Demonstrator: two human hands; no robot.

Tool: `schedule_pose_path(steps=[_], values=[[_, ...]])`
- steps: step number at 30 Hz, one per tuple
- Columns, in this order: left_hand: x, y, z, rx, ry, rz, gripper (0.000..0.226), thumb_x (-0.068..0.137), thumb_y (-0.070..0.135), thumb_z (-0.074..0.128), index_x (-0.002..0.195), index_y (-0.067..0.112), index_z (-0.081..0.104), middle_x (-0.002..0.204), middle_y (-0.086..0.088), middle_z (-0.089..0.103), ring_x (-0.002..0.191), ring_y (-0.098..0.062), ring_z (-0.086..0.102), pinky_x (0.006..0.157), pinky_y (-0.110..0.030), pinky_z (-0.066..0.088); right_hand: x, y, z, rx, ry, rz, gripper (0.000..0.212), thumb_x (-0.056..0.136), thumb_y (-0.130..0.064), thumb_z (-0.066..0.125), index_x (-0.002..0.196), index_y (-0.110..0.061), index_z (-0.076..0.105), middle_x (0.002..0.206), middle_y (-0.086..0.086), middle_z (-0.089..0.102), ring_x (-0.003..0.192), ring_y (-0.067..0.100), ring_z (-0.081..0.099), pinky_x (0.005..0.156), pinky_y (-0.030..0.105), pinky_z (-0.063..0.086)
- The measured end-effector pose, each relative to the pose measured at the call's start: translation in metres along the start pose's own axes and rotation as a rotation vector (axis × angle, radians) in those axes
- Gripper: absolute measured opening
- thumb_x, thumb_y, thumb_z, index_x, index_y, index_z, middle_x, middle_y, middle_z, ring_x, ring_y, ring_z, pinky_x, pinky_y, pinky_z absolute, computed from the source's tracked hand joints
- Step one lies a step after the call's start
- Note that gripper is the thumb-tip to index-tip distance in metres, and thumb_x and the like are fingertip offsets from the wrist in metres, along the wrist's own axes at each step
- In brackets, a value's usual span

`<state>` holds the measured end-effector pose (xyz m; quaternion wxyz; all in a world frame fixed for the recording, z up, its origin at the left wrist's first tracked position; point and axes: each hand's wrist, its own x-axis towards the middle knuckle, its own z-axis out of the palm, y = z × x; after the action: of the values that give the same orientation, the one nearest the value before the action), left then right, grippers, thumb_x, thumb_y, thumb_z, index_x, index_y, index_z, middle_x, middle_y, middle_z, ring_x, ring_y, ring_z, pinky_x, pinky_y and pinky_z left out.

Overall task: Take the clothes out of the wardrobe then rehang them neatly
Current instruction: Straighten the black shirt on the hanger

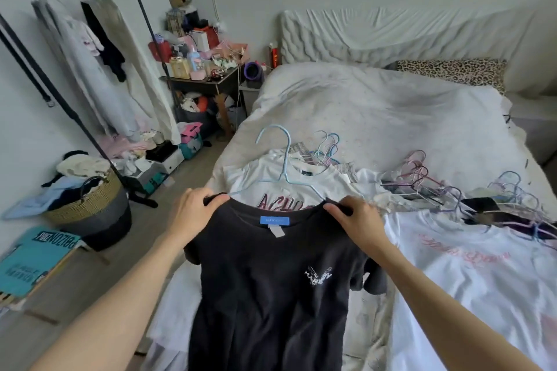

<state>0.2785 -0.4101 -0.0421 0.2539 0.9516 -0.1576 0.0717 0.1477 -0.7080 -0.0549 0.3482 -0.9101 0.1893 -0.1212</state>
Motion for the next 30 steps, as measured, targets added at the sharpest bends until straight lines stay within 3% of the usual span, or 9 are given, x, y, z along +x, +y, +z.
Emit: schedule_pose_path(steps=[3, 5, 9, 11, 14, 18, 22, 26, 30], values=[[0.041, -0.007, 0.023, -0.057, -0.107, 0.029, 0.058, 0.084, 0.055, 0.050, 0.065, 0.001, 0.053, 0.062, -0.012, 0.054, 0.061, -0.023, 0.051, 0.055, -0.032, 0.034, 0.026, 0.017, 0.011, -0.013, -0.050, -0.008, 0.023, 0.090, -0.027, 0.058, 0.098, -0.007, 0.065, 0.097, 0.008, 0.064, 0.098, 0.024, 0.055, 0.075, 0.026, 0.035], [0.076, -0.006, 0.035, -0.035, -0.201, 0.101, 0.049, 0.088, 0.049, 0.052, 0.061, 0.008, 0.046, 0.058, -0.003, 0.047, 0.058, -0.019, 0.047, 0.052, -0.030, 0.029, 0.050, 0.023, 0.018, -0.047, -0.064, 0.014, 0.020, 0.091, -0.017, 0.054, 0.103, -0.004, 0.065, 0.102, 0.011, 0.064, 0.103, 0.028, 0.054, 0.079, 0.028, 0.036], [0.163, -0.006, 0.058, 0.076, -0.339, 0.248, 0.042, 0.089, 0.049, 0.049, 0.058, 0.023, 0.039, 0.060, 0.007, 0.047, 0.062, -0.018, 0.049, 0.054, -0.034, 0.032, 0.110, 0.024, 0.026, -0.086, -0.040, 0.133, 0.020, 0.092, -0.015, 0.052, 0.100, -0.004, 0.067, 0.100, 0.011, 0.065, 0.097, 0.029, 0.056, 0.068, 0.024, 0.029], [0.207, -0.006, 0.072, 0.037, -0.330, 0.261, 0.043, 0.086, 0.052, 0.049, 0.054, 0.026, 0.037, 0.058, 0.006, 0.047, 0.062, -0.022, 0.050, 0.057, -0.036, 0.039, 0.143, 0.020, 0.030, -0.115, -0.001, 0.185, 0.020, 0.093, -0.017, 0.052, 0.099, -0.006, 0.067, 0.100, 0.010, 0.066, 0.096, 0.029, 0.057, 0.069, 0.027, 0.031], [0.263, -0.002, 0.100, 0.021, -0.244, 0.326, 0.045, 0.087, 0.049, 0.051, 0.053, 0.024, 0.033, 0.056, 0.004, 0.041, 0.061, -0.027, 0.048, 0.053, -0.035, 0.033, 0.193, 0.020, 0.039, -0.089, 0.128, 0.268, 0.020, 0.092, -0.018, 0.054, 0.101, -0.008, 0.069, 0.105, 0.012, 0.066, 0.099, 0.032, 0.057, 0.081, 0.032, 0.040], [0.310, -0.008, 0.158, 0.228, -0.171, 0.465, 0.043, 0.088, 0.050, 0.049, 0.060, 0.019, 0.042, 0.062, 0.002, 0.049, 0.070, -0.027, 0.055, 0.060, -0.033, 0.031, 0.243, 0.055, 0.063, -0.191, 0.124, 0.313, 0.021, 0.092, -0.020, 0.053, 0.101, -0.009, 0.069, 0.106, 0.010, 0.067, 0.098, 0.032, 0.058, 0.091, 0.039, 0.041], [0.335, -0.026, 0.235, 0.277, -0.159, 0.474, 0.040, 0.089, 0.049, 0.051, 0.079, 0.013, 0.068, 0.078, -0.008, 0.068, 0.077, -0.032, 0.061, 0.068, -0.035, 0.035, 0.280, 0.110, 0.104, -0.318, 0.089, 0.310, 0.024, 0.094, -0.024, 0.050, 0.098, -0.011, 0.069, 0.102, 0.008, 0.068, 0.096, 0.031, 0.057, 0.091, 0.040, 0.038], [0.340, -0.046, 0.305, 0.307, -0.166, 0.463, 0.041, 0.090, 0.045, 0.050, 0.087, 0.008, 0.067, 0.087, -0.013, 0.067, 0.085, -0.033, 0.060, 0.072, -0.038, 0.034, 0.295, 0.159, 0.152, -0.424, 0.107, 0.357, 0.024, 0.094, -0.024, 0.050, 0.103, -0.013, 0.069, 0.105, 0.009, 0.064, 0.107, 0.029, 0.050, 0.095, 0.039, 0.028], [0.322, -0.065, 0.355, 0.286, -0.153, 0.437, 0.030, 0.089, 0.039, 0.053, 0.093, 0.010, 0.059, 0.090, -0.012, 0.061, 0.086, -0.035, 0.058, 0.072, -0.044, 0.039, 0.282, 0.184, 0.198, -0.410, 0.239, 0.298, 0.027, 0.089, -0.019, 0.054, 0.111, -0.008, 0.065, 0.115, 0.013, 0.060, 0.111, 0.035, 0.050, 0.095, 0.043, 0.034]])
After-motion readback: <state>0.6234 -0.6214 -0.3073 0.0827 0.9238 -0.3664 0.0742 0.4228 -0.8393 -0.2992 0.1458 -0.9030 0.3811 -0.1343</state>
